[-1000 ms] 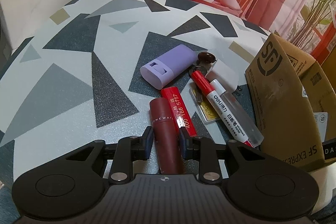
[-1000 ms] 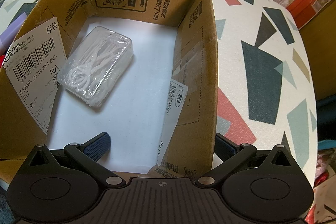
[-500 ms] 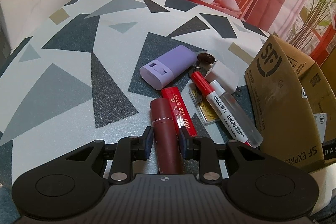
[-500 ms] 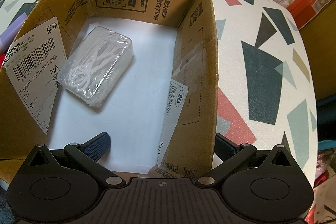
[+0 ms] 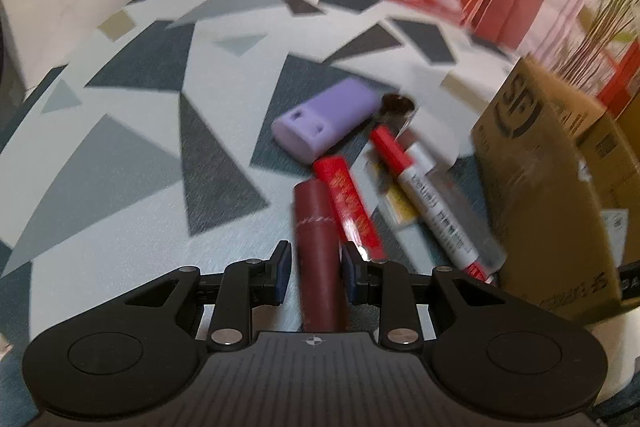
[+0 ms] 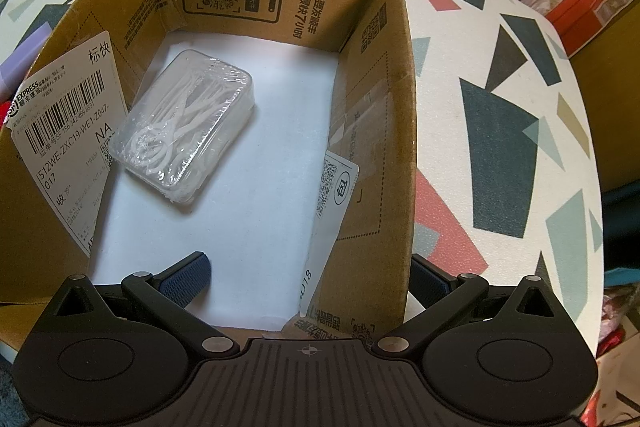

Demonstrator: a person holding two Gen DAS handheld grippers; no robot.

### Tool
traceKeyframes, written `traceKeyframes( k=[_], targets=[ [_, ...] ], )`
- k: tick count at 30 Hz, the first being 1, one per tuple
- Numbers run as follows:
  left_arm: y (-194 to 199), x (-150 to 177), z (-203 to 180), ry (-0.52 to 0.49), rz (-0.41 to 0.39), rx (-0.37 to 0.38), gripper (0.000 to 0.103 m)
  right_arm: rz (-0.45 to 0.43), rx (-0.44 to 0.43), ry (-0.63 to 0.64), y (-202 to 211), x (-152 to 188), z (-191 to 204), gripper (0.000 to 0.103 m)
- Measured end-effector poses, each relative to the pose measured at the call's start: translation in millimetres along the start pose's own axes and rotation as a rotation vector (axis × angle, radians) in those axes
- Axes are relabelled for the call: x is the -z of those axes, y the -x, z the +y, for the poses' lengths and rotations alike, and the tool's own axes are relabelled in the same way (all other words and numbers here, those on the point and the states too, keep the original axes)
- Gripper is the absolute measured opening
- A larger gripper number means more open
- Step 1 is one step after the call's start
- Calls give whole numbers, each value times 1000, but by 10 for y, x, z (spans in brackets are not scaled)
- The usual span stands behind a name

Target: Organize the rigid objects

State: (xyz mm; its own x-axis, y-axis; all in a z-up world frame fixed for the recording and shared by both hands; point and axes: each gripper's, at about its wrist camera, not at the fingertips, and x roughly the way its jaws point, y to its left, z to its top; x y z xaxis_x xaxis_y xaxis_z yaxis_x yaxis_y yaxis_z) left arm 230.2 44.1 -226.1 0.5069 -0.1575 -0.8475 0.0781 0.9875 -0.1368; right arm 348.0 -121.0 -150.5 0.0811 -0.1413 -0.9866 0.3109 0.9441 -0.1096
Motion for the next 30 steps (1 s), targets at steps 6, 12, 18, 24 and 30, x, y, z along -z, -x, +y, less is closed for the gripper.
traceKeyframes(
  k=[6, 12, 18, 24, 30],
  targets=[
    [7, 32, -77, -41, -1, 7, 27, 0, 3, 1, 1, 1, 2, 103],
    [32, 30, -8, -13, -33, 4, 24, 5, 7, 5, 1, 0, 16, 103],
    [14, 22, 3, -3, -35, 4, 24, 28, -2, -11, -17, -25, 14, 103],
    [47, 17, 14, 5, -57, 7, 24, 32, -8, -13, -28, -31, -17, 103],
    [56, 11, 23, 18, -67, 9, 24, 30, -3, 3, -27, -21, 18, 103]
  ],
)
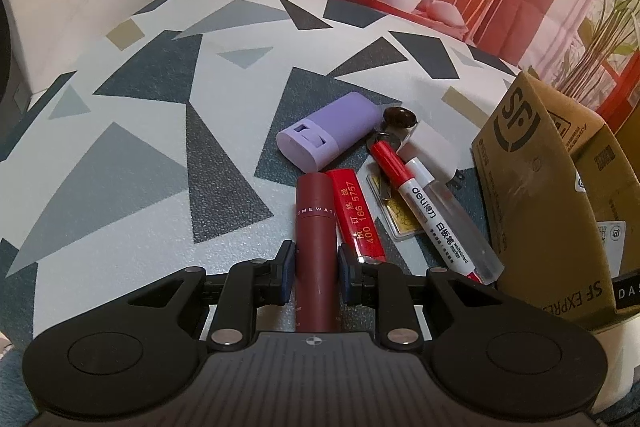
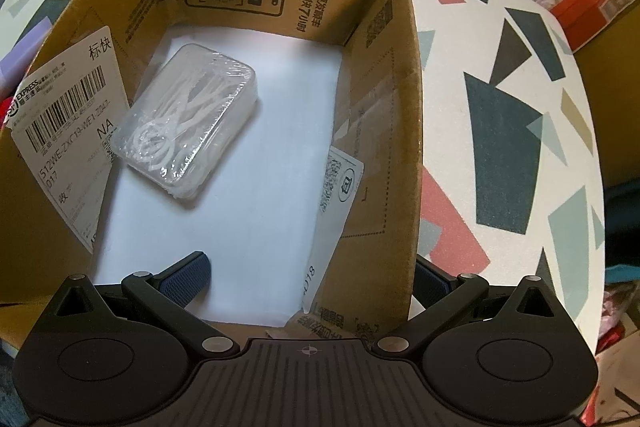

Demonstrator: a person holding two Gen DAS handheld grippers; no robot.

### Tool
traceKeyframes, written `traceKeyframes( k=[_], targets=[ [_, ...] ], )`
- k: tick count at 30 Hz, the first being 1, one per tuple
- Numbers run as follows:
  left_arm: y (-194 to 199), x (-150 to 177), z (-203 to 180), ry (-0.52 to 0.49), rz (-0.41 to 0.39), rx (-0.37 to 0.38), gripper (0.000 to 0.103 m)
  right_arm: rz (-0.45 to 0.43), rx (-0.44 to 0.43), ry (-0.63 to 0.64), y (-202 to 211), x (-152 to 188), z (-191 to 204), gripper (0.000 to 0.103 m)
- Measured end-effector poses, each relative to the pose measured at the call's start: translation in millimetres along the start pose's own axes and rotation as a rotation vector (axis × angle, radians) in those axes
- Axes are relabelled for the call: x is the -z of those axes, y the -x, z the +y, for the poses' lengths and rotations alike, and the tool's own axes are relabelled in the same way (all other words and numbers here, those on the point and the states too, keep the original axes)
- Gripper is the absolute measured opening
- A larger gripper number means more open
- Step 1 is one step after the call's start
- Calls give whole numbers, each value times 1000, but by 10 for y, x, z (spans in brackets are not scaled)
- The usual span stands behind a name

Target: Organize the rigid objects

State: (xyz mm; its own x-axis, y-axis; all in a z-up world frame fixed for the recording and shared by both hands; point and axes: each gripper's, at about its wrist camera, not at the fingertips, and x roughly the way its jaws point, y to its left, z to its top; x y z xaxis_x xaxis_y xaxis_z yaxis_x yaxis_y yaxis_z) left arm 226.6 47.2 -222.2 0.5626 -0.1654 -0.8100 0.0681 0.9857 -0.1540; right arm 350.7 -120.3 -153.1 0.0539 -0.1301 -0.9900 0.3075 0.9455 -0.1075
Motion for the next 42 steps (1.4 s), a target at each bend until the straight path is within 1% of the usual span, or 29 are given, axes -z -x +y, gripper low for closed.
traceKeyframes(
  k=[5, 10, 21, 28, 32, 42],
  targets=[
    [20, -2, -1, 1, -11, 5, 24, 1, 3, 1, 9, 10, 8, 103],
    [20, -1, 4, 2, -11, 5, 24, 34, 5, 17, 10, -29, 33, 103],
    [59, -18, 20, 10, -32, 18, 24, 33, -4, 5, -12, -33, 5, 103],
    [79, -45, 25, 18, -50, 29, 24, 79, -42, -113, -76, -45, -153, 103],
    [80, -43, 23, 19, -52, 33, 24, 61, -22, -72, -61, -29, -102, 103],
    [87, -40, 30, 21, -53, 38, 24, 73, -26, -78, -73, -44, -112, 103]
  ],
)
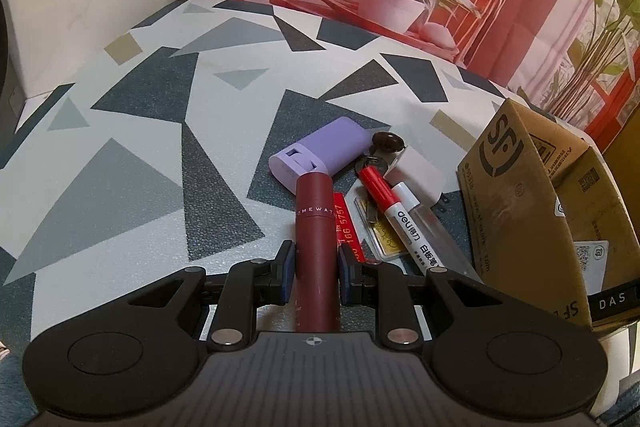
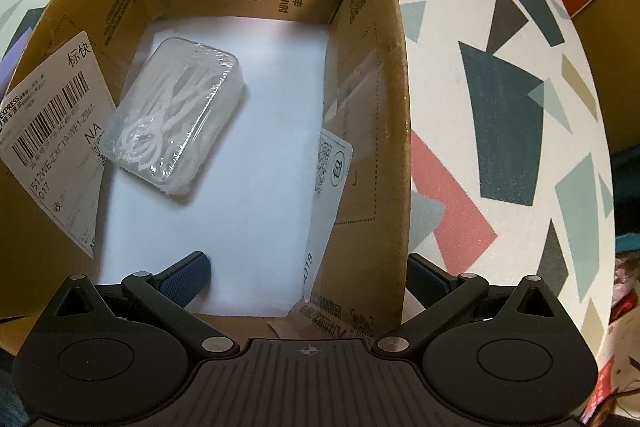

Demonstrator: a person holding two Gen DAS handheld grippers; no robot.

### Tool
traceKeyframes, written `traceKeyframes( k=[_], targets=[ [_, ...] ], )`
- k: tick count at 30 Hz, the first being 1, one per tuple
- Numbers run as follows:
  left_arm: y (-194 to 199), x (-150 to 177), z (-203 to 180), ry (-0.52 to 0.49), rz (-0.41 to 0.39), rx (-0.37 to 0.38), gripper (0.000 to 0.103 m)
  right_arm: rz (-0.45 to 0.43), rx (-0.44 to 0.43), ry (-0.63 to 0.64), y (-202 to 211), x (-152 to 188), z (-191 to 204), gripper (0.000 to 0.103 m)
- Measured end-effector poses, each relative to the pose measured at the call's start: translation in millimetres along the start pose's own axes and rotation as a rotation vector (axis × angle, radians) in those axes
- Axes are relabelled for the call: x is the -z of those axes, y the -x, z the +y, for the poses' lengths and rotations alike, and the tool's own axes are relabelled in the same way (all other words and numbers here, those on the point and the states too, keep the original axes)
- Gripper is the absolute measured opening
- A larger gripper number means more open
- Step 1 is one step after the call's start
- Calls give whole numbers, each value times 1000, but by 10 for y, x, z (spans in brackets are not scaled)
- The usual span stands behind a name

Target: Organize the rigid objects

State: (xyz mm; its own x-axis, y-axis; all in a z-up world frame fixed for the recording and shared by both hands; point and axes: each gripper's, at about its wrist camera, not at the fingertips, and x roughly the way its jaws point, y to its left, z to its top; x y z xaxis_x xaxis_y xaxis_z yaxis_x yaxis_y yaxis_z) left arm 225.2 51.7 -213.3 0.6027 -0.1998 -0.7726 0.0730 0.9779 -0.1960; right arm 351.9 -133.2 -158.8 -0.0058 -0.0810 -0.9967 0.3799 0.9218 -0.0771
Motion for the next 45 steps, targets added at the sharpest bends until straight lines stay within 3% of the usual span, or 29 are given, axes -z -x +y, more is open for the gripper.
traceKeyframes(
  k=[37, 45],
  targets=[
    [51, -55, 11, 18, -27, 16, 24, 8, 16, 5, 7, 49, 48, 103],
    [144, -154, -53, 0, -50, 49, 24, 8, 18, 6, 8, 50, 45, 103]
  ],
)
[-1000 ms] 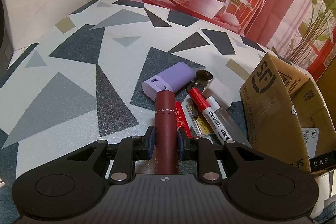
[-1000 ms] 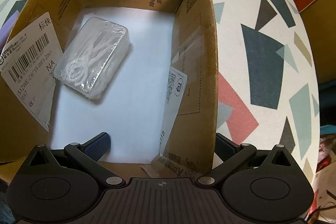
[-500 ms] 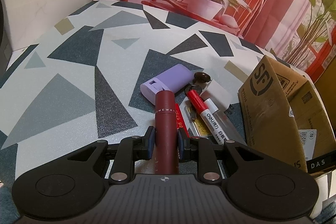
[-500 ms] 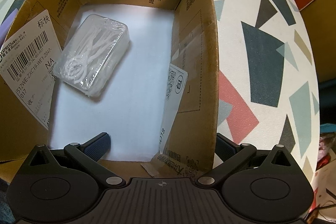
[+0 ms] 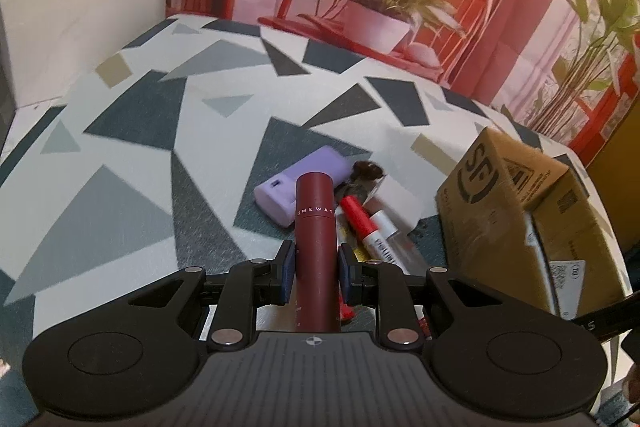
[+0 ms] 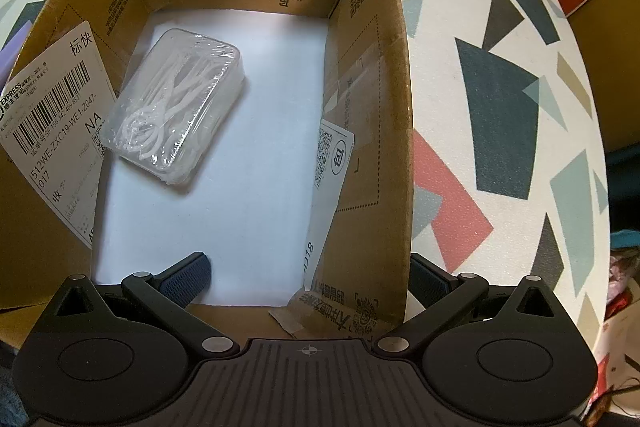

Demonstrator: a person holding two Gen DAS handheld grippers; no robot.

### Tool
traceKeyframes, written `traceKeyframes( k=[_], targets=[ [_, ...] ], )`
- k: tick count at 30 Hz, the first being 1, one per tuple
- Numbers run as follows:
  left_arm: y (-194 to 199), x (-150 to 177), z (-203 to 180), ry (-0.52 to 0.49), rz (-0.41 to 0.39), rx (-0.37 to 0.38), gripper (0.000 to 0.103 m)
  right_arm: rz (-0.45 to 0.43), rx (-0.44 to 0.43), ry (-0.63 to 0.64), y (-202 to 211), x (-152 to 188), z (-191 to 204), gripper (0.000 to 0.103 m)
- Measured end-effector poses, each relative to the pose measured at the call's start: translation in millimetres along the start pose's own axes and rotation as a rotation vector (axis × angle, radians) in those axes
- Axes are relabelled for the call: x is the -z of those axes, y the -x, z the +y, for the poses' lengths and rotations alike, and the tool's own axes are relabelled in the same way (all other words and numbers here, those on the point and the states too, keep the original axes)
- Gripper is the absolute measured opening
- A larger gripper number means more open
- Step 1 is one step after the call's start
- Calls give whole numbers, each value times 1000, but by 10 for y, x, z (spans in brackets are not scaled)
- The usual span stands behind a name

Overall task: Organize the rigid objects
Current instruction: 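Lift the dark red lipstick with the left tool over the box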

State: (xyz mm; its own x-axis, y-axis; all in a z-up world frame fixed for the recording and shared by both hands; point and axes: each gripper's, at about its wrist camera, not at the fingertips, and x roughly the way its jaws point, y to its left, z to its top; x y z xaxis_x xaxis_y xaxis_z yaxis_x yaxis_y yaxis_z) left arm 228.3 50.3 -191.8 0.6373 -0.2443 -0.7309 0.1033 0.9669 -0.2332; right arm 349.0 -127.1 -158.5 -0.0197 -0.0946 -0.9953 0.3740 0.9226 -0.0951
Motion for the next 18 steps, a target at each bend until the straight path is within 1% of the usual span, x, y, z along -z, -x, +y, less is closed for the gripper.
traceKeyframes(
  k=[5, 10, 14, 18],
  targets=[
    [72, -164, -120, -26, -29, 57, 24, 0, 0, 0, 2, 3, 6, 103],
    [140, -366, -397, -90, -69, 154, 24, 0, 2, 0, 3, 4, 5, 103],
    [132, -482, -653, -131, -87, 239, 24, 0, 2, 0, 4, 4, 6, 103],
    [59, -511, -927, -192, -62, 318, 24, 1, 1, 0, 2, 3, 5, 103]
  ],
)
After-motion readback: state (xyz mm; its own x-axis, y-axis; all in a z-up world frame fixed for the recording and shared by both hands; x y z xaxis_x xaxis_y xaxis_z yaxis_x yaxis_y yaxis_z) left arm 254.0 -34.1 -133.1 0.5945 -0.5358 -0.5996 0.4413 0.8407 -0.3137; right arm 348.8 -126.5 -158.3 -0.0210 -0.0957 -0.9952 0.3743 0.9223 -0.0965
